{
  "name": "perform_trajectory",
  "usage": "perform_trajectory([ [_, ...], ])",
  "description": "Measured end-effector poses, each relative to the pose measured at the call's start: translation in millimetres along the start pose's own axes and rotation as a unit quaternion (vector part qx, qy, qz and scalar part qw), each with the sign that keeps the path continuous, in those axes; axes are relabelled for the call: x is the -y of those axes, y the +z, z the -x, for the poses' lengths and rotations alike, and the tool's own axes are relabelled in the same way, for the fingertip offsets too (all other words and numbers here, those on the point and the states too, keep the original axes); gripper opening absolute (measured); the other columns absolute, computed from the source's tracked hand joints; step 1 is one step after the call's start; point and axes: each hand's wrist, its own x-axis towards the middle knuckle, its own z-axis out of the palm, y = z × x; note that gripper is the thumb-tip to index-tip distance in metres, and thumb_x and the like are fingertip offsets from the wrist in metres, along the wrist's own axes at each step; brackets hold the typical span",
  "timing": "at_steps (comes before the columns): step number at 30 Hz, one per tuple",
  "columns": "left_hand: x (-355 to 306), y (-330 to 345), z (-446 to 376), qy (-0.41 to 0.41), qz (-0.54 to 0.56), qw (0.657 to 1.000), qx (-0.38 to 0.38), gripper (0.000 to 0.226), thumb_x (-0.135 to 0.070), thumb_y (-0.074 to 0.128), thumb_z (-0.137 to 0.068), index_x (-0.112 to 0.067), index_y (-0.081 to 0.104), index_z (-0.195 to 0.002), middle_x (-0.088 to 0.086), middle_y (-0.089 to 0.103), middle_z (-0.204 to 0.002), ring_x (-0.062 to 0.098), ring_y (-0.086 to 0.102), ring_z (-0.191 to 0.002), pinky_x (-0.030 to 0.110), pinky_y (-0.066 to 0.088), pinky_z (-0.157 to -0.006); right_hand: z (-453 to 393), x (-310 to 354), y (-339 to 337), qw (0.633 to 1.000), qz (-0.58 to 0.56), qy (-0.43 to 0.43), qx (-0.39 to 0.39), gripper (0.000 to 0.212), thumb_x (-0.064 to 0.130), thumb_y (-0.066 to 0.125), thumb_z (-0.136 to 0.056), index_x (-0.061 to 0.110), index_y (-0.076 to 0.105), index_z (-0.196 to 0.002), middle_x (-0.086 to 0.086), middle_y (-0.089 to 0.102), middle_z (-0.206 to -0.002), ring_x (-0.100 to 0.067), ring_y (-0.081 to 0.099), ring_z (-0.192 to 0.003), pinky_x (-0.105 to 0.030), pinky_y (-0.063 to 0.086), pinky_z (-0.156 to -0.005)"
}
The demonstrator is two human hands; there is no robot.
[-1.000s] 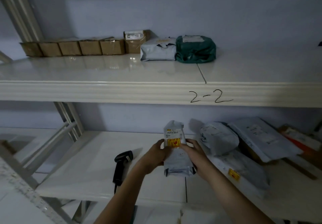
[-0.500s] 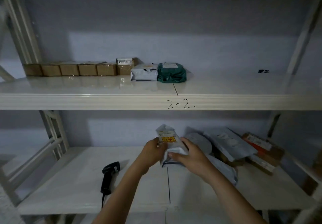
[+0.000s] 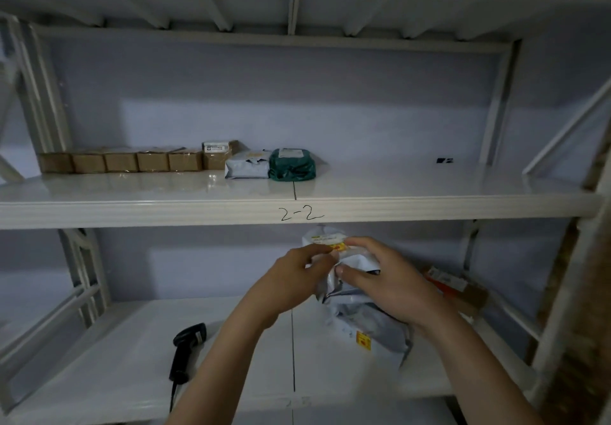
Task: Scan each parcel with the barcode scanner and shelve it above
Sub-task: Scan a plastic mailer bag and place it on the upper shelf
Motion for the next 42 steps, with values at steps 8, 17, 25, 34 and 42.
perform_trajectory([
  [8, -78, 33, 10, 0.004, -0.011, 1.000, -0.003, 0.026, -0.046, 0.049, -0.095, -0.036, 0.071, -0.105, -0.005, 0.071, -0.093, 0.014, 0.067, -0.085, 0.037, 0.058, -0.087, 30, 14, -74, 0.999, 0.014, -0.027, 0.025, 0.044, 0.058, 0.066, -0.085, 0.046, 0.056, -0.127, 0.023, 0.058, -0.126, 0.004, 0.056, -0.112, -0.018, 0.047, -0.089],
  [17, -133, 58, -4, 0.105, -0.015, 0.989, -0.098, 0.017, -0.044, 0.053, -0.095, -0.048, 0.069, -0.099, -0.023, 0.070, -0.094, -0.007, 0.064, -0.083, 0.024, 0.051, -0.075, 32, 28, -132, 0.989, -0.038, -0.143, -0.015, 0.034, 0.049, 0.069, -0.086, 0.048, 0.060, -0.119, 0.031, 0.065, -0.116, 0.014, 0.058, -0.107, -0.006, 0.046, -0.086],
  [25, -94, 68, -102, 0.118, -0.031, 0.978, -0.167, 0.025, -0.030, 0.045, -0.101, -0.028, 0.063, -0.117, 0.004, 0.057, -0.118, 0.017, 0.055, -0.115, 0.031, 0.046, -0.086, -71, -15, -108, 0.994, -0.022, -0.095, -0.057, 0.039, 0.033, 0.071, -0.089, 0.029, 0.061, -0.127, 0.012, 0.064, -0.120, 0.003, 0.058, -0.102, 0.000, 0.039, -0.074],
  [34, -55, 9, -219, 0.062, -0.207, 0.964, -0.156, 0.035, -0.031, 0.045, -0.102, -0.009, 0.056, -0.128, 0.019, 0.064, -0.117, 0.033, 0.059, -0.111, 0.028, 0.041, -0.079, -215, -22, -82, 0.993, 0.115, -0.028, 0.000, 0.050, 0.036, 0.066, -0.091, 0.020, 0.054, -0.137, -0.006, 0.054, -0.144, -0.024, 0.053, -0.128, -0.025, 0.040, -0.089],
  [42, -21, -33, -246, 0.188, -0.304, 0.924, -0.138, 0.016, -0.030, 0.075, -0.083, -0.020, 0.073, -0.094, -0.006, 0.069, -0.090, 0.010, 0.062, -0.081, 0.023, 0.050, -0.073, -250, -37, -85, 0.969, 0.242, -0.014, 0.038, 0.063, 0.037, 0.076, -0.084, 0.021, 0.054, -0.141, -0.006, 0.053, -0.145, -0.023, 0.054, -0.127, -0.021, 0.039, -0.089],
])
